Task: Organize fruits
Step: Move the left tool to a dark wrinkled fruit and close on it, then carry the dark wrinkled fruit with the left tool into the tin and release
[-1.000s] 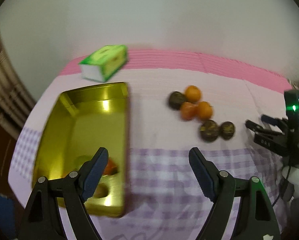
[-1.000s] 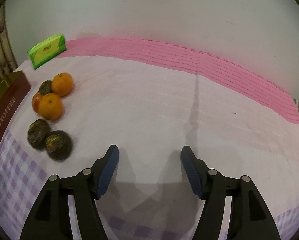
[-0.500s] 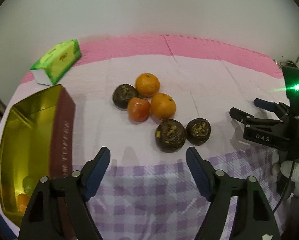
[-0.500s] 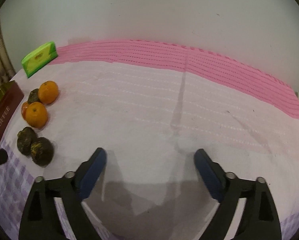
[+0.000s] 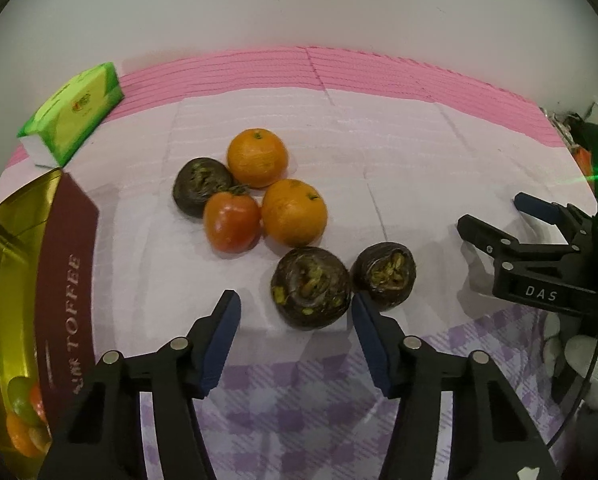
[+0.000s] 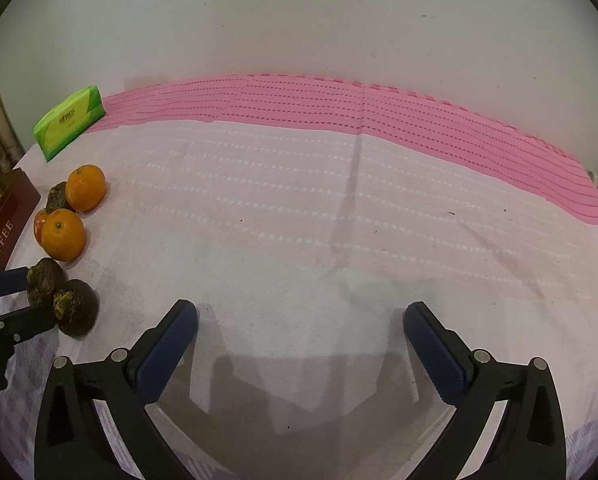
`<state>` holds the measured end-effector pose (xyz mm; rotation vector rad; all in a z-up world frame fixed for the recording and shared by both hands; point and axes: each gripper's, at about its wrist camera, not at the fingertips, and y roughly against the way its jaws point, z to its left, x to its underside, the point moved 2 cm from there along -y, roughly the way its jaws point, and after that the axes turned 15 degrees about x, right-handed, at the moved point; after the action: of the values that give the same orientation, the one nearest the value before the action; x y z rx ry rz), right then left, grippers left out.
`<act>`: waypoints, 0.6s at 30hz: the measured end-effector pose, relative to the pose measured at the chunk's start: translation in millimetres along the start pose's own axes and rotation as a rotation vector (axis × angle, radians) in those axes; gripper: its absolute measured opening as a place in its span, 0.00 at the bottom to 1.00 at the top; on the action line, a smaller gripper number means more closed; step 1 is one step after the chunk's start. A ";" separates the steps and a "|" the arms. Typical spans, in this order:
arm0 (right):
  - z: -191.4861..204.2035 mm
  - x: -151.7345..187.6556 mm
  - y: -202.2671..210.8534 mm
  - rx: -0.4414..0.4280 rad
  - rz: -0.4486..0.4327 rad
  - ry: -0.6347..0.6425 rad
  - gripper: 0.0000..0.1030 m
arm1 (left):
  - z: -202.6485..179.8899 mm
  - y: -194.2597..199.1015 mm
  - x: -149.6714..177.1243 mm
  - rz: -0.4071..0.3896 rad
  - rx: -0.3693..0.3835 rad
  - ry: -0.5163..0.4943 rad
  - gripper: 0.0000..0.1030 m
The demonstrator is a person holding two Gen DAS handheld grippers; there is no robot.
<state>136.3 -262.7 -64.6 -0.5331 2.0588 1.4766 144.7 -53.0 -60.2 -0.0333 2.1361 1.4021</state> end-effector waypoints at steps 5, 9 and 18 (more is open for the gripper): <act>-1.1 0.1 0.5 0.000 0.000 0.000 1.00 | 3.9 -4.7 -4.7 -0.008 0.010 0.005 0.47; 0.1 -0.6 -0.2 0.000 0.001 0.000 1.00 | 2.8 -6.8 -8.4 -0.009 0.025 0.007 0.38; 0.5 0.1 -0.9 0.001 0.000 0.000 1.00 | 1.4 0.3 0.4 -0.007 0.015 0.009 0.36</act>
<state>136.8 -262.5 -65.5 -0.5323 2.0598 1.4757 144.8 -51.5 -60.6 -0.0418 2.1518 1.3850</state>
